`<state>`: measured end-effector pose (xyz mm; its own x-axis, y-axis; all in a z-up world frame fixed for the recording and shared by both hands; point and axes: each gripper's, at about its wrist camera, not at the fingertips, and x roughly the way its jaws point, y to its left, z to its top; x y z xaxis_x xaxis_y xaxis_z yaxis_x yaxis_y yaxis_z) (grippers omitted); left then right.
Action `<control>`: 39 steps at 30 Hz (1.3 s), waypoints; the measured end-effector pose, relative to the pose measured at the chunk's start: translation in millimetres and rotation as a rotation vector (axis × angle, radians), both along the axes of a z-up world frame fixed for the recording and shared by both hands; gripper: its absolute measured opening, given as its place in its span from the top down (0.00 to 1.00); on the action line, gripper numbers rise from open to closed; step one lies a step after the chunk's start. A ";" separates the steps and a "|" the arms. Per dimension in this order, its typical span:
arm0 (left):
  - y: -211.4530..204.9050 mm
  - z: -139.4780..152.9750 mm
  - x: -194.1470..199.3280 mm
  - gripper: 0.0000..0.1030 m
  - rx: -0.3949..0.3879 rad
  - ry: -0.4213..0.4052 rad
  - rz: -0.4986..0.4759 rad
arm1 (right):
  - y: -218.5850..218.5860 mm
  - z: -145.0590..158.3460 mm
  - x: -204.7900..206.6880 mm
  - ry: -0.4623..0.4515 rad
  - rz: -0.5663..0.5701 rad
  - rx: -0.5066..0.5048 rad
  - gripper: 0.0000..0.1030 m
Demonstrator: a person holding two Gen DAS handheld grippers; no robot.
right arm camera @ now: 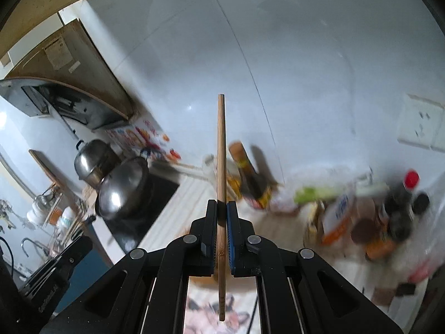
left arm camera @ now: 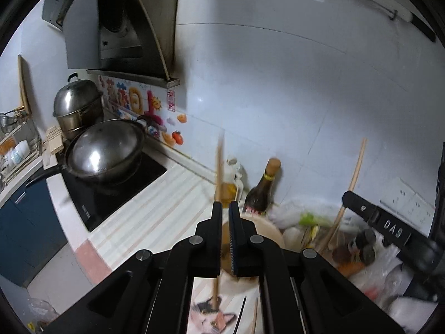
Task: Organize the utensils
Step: 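Open the left tool to drop its chopstick into the holder while the right tool keeps holding, then grasp a dark chopstick with the left tool while the right tool holds its chopstick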
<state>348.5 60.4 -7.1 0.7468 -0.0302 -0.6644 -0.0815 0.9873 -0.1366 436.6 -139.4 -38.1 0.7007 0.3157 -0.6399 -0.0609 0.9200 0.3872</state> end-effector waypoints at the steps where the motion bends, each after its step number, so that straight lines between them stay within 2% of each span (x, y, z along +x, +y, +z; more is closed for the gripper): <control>1: -0.1 -0.4 10.3 0.98 -0.006 0.003 0.000 | 2.8 -0.3 6.3 -0.004 -0.002 -0.003 0.94; 8: -8.4 -17.5 56.7 0.98 -0.005 0.034 -0.021 | 20.6 -24.8 54.6 0.021 0.000 -0.024 0.94; 10: -5.3 -26.4 60.0 0.97 0.006 0.050 -0.031 | 19.1 -37.1 59.2 0.035 0.005 -0.021 0.94; 14: 19.9 -44.8 48.1 0.90 -0.024 0.102 0.022 | 6.2 -52.2 54.4 0.072 -0.004 0.017 0.94; 15: 26.5 -50.1 42.5 0.78 -0.022 0.114 0.039 | 0.8 -52.7 49.2 0.075 -0.012 0.032 0.94; 16: 35.3 -56.8 35.4 0.53 -0.016 0.123 0.058 | -3.6 -51.7 42.0 0.076 -0.016 0.034 0.94; 17: 41.9 -62.0 27.4 0.38 -0.011 0.124 0.082 | -7.9 -51.4 33.2 0.076 -0.020 0.025 0.94; 18: 51.3 -70.8 13.4 0.20 -0.003 0.123 0.120 | -13.5 -52.3 21.6 0.076 -0.024 0.020 0.94; 20: 58.2 -87.1 -4.9 0.19 0.018 0.129 0.146 | -22.8 -59.1 1.4 0.107 -0.033 0.013 0.94; 24: 51.3 -143.9 -29.8 0.19 0.078 0.258 0.109 | -40.5 -96.5 -39.7 0.227 -0.065 -0.007 0.94; 28: 21.4 -215.1 -48.8 0.19 0.037 0.421 -0.009 | -51.0 -162.5 -75.6 0.393 -0.125 -0.038 0.94; 32: -31.0 -276.2 -59.6 0.20 0.066 0.550 -0.167 | -55.2 -217.3 -94.4 0.520 -0.148 -0.053 0.94; 33: -38.1 -285.0 -58.0 0.21 0.061 0.574 -0.191 | -56.5 -227.3 -97.9 0.541 -0.148 -0.057 0.94; 34: -48.9 -296.8 -58.2 0.26 0.051 0.602 -0.216 | -57.8 -241.9 -102.0 0.571 -0.150 -0.063 0.94; 36: -66.9 -312.9 -58.4 0.27 0.048 0.642 -0.262 | -59.5 -260.3 -106.1 0.604 -0.157 -0.082 0.94; 39: -91.3 -337.9 -58.4 0.32 0.086 0.700 -0.310 | -64.1 -276.6 -109.2 0.642 -0.169 -0.086 0.94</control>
<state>290.0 -31.0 -344.9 0.1172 -0.0963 -0.9884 0.1616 0.9839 -0.0767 327.5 -203.5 -314.7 0.2081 0.1640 -0.9643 0.3051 0.9258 0.2233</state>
